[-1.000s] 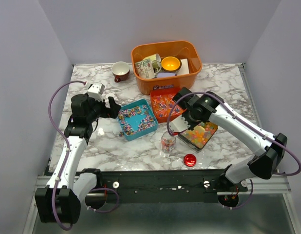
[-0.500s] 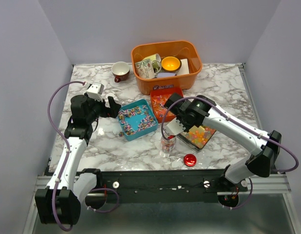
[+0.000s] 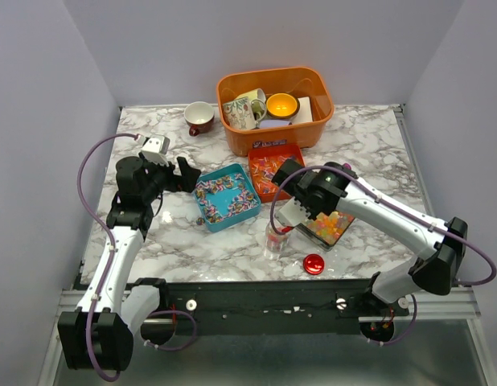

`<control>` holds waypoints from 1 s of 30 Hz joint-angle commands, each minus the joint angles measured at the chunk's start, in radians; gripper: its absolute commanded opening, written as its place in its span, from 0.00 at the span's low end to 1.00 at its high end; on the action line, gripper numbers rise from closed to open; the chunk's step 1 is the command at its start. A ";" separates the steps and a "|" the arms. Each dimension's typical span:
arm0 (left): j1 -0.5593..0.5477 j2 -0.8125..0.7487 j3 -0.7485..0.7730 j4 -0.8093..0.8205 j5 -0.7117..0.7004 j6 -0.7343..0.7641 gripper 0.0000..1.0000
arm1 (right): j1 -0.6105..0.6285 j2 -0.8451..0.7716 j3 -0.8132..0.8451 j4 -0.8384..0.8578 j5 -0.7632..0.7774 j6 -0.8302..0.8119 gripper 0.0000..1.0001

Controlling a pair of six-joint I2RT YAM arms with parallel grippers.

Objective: Pack the candies
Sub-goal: Place the fake candies in the packing bottle, then adjust the spatula.

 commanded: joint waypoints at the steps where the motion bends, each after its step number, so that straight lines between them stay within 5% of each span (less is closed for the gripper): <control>1: 0.005 -0.002 -0.028 0.085 0.081 -0.067 0.99 | 0.013 -0.031 0.001 -0.194 0.057 -0.037 0.01; 6: 0.005 0.001 -0.034 0.234 0.290 -0.260 0.99 | 0.010 -0.016 0.112 -0.194 -0.019 0.015 0.01; 10: 0.002 0.017 -0.037 0.365 0.483 -0.392 0.84 | -0.036 0.082 0.319 -0.194 -0.243 0.197 0.01; 12: 0.001 0.040 -0.019 0.381 0.613 -0.404 0.63 | -0.082 0.142 0.370 -0.189 -0.372 0.281 0.01; 15: -0.011 0.107 0.027 0.349 0.735 -0.401 0.20 | -0.130 0.201 0.407 -0.125 -0.483 0.355 0.01; 18: -0.033 0.167 0.087 0.252 0.749 -0.332 0.03 | -0.150 0.232 0.418 -0.036 -0.562 0.389 0.01; 30: -0.223 0.394 0.251 0.183 0.640 -0.275 0.00 | -0.154 0.269 0.503 0.120 -0.702 0.521 0.01</control>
